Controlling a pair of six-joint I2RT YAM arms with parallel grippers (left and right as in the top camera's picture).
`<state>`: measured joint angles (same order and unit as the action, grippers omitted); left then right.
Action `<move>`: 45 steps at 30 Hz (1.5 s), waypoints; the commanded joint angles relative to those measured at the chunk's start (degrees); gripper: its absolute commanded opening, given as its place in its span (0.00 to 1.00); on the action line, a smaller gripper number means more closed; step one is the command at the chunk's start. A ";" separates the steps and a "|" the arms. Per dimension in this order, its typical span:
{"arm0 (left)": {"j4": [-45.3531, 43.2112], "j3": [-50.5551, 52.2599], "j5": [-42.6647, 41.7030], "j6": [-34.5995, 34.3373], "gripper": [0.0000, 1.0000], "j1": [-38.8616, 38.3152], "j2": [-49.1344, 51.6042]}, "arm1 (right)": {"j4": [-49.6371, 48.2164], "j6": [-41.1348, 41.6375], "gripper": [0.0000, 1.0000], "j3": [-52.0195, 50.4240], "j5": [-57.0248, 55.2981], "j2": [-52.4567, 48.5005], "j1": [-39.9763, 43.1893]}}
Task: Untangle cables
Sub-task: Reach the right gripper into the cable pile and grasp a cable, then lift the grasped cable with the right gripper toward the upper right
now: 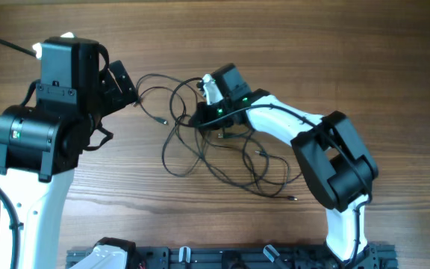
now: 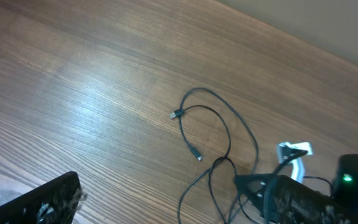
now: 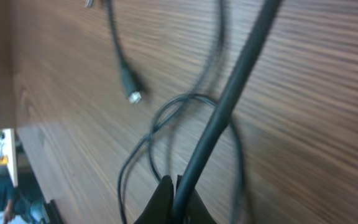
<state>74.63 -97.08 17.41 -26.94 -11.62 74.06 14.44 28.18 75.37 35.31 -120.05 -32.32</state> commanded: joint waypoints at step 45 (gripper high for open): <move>0.04 -0.31 -0.48 -0.52 1.00 0.28 0.22 | -1.84 -30.42 0.04 0.50 -47.84 60.72 4.66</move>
<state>74.67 -97.08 17.39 -26.94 -11.62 74.08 7.16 2.37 75.57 2.15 -57.49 -27.64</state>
